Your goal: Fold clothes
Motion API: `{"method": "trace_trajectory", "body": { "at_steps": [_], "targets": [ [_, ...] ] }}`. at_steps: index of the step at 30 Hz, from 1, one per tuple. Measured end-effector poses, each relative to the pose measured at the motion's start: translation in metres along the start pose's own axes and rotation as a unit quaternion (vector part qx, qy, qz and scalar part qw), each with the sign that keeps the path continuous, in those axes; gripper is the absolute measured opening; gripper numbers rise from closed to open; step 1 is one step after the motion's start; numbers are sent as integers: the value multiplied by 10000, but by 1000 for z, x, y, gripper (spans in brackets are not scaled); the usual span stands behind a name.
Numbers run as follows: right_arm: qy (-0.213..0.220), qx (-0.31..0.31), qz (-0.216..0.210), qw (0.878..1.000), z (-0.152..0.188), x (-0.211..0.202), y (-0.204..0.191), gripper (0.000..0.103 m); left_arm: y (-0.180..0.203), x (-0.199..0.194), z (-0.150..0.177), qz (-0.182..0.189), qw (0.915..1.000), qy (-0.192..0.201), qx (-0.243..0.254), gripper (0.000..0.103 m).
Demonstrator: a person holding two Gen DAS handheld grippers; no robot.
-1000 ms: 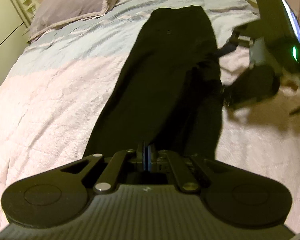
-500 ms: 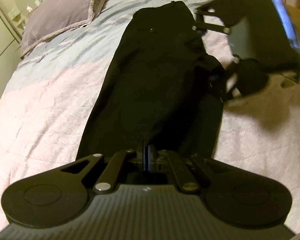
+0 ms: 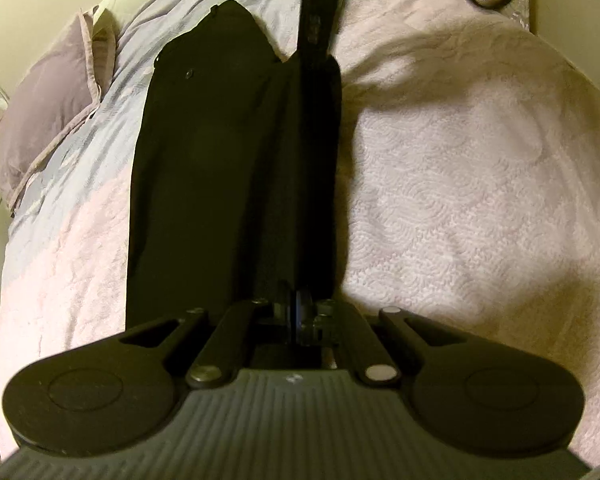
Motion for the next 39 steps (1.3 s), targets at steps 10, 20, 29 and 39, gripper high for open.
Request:
{"method": "trace_trajectory", "body": {
  "at_steps": [10, 20, 29, 39],
  "targets": [
    [-169, 444, -513, 9976, 4, -20, 24, 8, 0, -7, 4, 243, 9996, -100, -132, 2],
    [30, 1083, -431, 9932, -10, -52, 102, 52, 17, -28, -67, -173, 9985, 476, -193, 37],
    [-126, 1403, -1213, 9826, -67, -1, 170, 55, 38, 49, -160, -670, 9972, 96, -308, 60],
    [52, 2541, -1927, 9478, -140, 64, 243, 67, 33, 63, -156, -735, 9954, -571, -225, 4]
  ]
}}
Point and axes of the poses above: each gripper's, at about its wrist camera, not at the fingertips, and x roughly the way its jaws point, y to its right, z to its underside, the point moved 8 cm from there along x, roughly the way its jaws point, and after that the axes turned 3 degrees about -x, right-handed, at the moved point
